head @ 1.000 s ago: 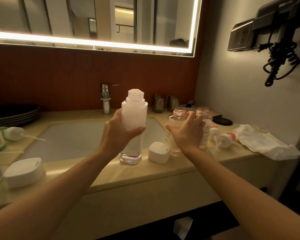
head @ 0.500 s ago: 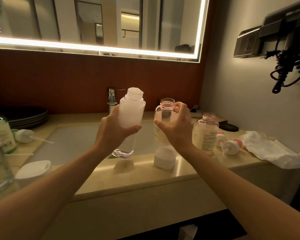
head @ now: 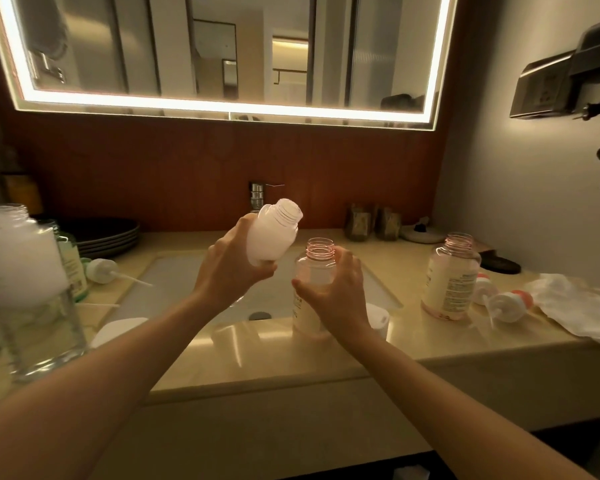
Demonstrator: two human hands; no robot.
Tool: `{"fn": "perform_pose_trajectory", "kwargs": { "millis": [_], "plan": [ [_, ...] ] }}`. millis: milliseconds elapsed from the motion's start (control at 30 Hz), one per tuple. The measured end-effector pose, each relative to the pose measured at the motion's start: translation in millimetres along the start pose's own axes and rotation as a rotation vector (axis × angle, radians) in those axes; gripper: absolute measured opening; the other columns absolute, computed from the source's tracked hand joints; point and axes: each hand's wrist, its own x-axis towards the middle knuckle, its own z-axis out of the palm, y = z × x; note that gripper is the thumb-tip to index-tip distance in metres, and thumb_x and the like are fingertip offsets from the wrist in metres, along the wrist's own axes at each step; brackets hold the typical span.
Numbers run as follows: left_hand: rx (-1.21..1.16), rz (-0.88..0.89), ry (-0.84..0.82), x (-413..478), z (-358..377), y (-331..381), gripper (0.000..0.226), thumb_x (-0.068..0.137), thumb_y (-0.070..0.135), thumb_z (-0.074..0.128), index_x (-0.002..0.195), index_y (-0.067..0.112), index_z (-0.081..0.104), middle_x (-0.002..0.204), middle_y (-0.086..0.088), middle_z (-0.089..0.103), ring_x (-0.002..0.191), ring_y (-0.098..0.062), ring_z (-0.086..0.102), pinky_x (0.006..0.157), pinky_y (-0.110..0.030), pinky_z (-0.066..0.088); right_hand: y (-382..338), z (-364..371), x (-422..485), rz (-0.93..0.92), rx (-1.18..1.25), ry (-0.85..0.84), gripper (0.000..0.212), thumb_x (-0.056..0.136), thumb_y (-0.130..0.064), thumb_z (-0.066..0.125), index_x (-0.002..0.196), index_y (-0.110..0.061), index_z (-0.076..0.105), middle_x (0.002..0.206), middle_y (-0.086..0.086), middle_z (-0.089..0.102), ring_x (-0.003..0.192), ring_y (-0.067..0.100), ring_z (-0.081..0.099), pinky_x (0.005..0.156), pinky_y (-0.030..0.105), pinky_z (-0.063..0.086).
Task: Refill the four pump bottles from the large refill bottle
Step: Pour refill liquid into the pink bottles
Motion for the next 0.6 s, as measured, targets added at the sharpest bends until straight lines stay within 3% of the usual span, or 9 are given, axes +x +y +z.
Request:
{"fn": "perform_pose_trajectory", "kwargs": {
  "millis": [300,600],
  "plan": [
    [0.187,0.171,-0.013,4.2,4.2,-8.5,0.075,0.07,0.027,0.079,0.132,0.007,0.042,0.12,-0.013,0.059,0.097,-0.03,0.061,0.068,-0.037,0.053,2.7,4.6,-3.6,-0.02,0.057,0.011,0.076,0.071,-0.033,0.077,0.128,-0.015,0.03,0.13,0.006,0.048,0.103,0.006,0.042,0.082,0.016,0.037],
    [0.307,0.28,-0.007,13.6,1.7,-5.8,0.08,0.066,0.025,0.082,0.132,0.002,0.043,0.122,-0.017,0.059,0.104,-0.036,0.06,0.071,-0.047,0.055,5.7,5.4,-3.1,-0.017,0.068,0.006,0.078,0.071,-0.036,0.076,0.129,-0.015,0.028,0.131,0.007,0.048,0.112,0.018,0.051,0.082,0.018,0.04]
  ]
}}
